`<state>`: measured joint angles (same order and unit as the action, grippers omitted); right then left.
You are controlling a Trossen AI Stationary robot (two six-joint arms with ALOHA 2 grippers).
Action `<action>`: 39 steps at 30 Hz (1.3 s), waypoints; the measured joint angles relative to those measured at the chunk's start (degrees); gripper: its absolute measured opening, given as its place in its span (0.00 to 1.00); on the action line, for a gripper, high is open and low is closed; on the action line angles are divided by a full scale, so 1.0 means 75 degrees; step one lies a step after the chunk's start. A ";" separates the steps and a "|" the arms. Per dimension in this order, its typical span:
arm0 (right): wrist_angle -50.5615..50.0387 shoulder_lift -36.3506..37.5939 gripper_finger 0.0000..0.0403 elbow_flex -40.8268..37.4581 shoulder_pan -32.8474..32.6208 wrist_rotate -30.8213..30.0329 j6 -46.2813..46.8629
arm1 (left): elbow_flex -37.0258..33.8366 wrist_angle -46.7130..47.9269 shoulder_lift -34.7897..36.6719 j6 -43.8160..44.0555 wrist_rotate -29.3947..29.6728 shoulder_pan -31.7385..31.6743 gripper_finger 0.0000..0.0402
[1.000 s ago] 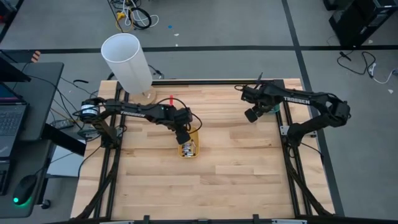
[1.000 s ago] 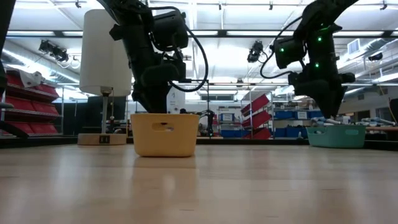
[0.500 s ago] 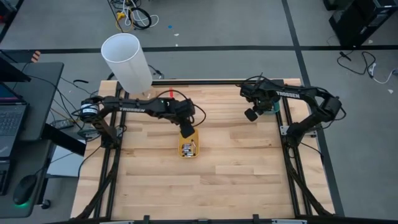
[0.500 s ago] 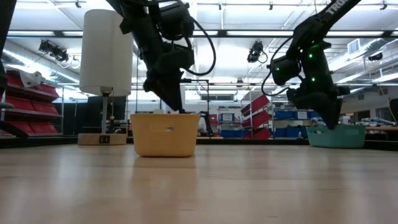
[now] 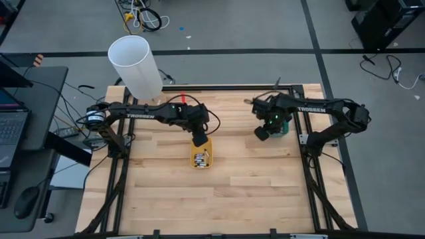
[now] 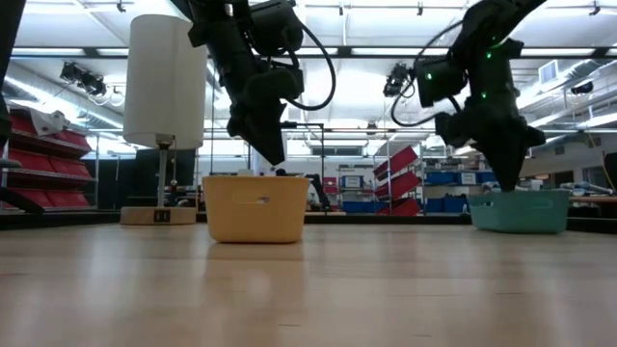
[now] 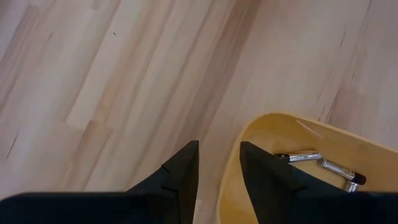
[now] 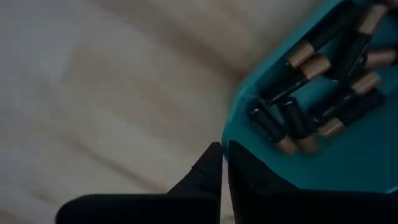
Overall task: Sort batteries
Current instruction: Move the blue bin to the middle of the table
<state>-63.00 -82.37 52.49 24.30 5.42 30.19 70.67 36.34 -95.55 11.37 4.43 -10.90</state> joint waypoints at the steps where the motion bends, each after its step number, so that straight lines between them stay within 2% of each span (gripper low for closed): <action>1: 0.0092 0.0000 0.03 0.0000 -0.0271 0.0084 0.0233 | 0.0000 0.0000 0.0000 -0.0063 -0.0001 0.0000 0.33; 11: 0.2741 -0.0133 0.03 0.0003 -0.2840 0.1001 0.2788 | 0.0000 -0.0060 0.0001 -0.0160 -0.0003 0.0000 0.33; 18: 0.4709 -0.0830 0.03 0.0003 -0.4151 0.1462 0.3566 | 0.0000 0.0002 -0.0001 -0.0484 -0.0091 0.0000 0.33; 22: 0.5151 -0.0829 0.04 0.0004 -0.4558 0.1130 0.4071 | 0.0000 0.0244 -0.0002 -0.0485 -0.0092 0.0000 0.33; 27: 0.4277 -0.0107 0.04 0.0012 -0.4383 0.0366 0.4511 | 0.0000 0.0509 -0.0002 -0.0456 -0.0225 0.0000 0.33; 33: 0.1577 0.0666 0.03 0.0012 -0.3332 -0.0782 0.4419 | 0.0000 0.0542 0.0000 -0.0436 -0.0420 0.0000 0.33; 36: 0.0642 0.0575 0.03 0.0008 -0.2523 -0.1289 0.3903 | 0.0000 0.0516 0.0001 -0.0436 -0.0359 0.0000 0.33; 39: 0.0941 0.0159 0.03 0.0006 -0.1852 -0.1273 0.3002 | 0.0000 0.0511 0.0001 -0.0429 -0.0353 0.0000 0.33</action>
<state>-55.94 -81.18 52.53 10.41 -4.13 52.71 70.67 40.17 -95.55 8.15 1.78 -10.90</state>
